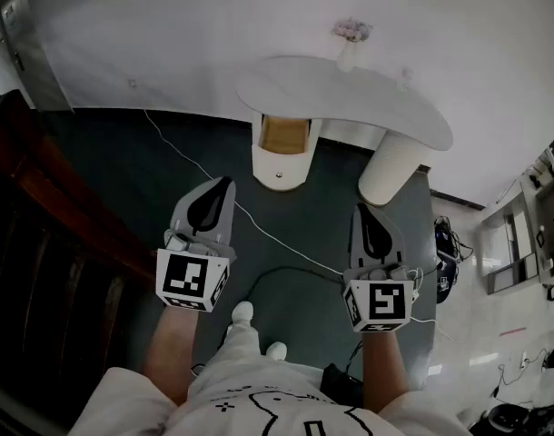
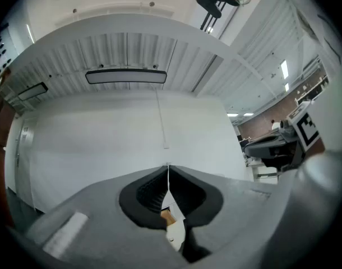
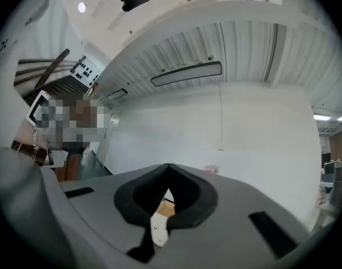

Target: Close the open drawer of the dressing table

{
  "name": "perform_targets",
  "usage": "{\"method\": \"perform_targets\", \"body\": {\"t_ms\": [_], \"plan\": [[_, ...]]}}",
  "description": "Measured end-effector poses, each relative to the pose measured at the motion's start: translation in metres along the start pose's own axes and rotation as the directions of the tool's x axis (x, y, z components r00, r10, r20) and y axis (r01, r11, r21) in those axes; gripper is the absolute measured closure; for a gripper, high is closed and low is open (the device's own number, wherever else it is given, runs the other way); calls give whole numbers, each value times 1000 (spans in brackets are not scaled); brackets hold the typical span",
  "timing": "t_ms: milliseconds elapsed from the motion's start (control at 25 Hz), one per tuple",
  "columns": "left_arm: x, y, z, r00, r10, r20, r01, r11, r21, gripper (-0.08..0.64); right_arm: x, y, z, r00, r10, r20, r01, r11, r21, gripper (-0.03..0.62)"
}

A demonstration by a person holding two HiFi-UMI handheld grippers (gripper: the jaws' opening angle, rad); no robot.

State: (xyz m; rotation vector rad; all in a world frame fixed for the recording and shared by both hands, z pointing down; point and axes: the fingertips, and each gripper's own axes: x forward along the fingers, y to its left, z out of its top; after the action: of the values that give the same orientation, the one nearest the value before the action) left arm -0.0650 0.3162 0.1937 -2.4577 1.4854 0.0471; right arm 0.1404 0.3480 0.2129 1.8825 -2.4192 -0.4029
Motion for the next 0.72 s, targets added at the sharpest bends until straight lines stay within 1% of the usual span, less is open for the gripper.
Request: {"method": "perform_targets", "body": {"t_ms": [200, 360, 520, 640, 720], "plan": [[-14, -6, 5, 1000, 9, 3, -9, 1000, 2, 541, -17, -4, -1, 1000, -15, -12, 15, 1000, 5, 600], [-14, -3, 2, 1000, 22, 3, -22, 1000, -12, 541, -19, -7, -1, 1000, -14, -15, 14, 1000, 6, 600], [-2, 5, -4, 999, 33, 7, -32, 999, -27, 541, -10, -12, -6, 1000, -14, -23, 14, 1000, 5, 600], [14, 12, -13, 1000, 27, 2, -27, 999, -34, 541, 4, -17, -13, 999, -20, -25, 21, 999, 32, 600], [26, 18, -20, 1000, 20, -4, -20, 999, -39, 541, 18, -19, -18, 999, -24, -37, 25, 999, 29, 600]]}}
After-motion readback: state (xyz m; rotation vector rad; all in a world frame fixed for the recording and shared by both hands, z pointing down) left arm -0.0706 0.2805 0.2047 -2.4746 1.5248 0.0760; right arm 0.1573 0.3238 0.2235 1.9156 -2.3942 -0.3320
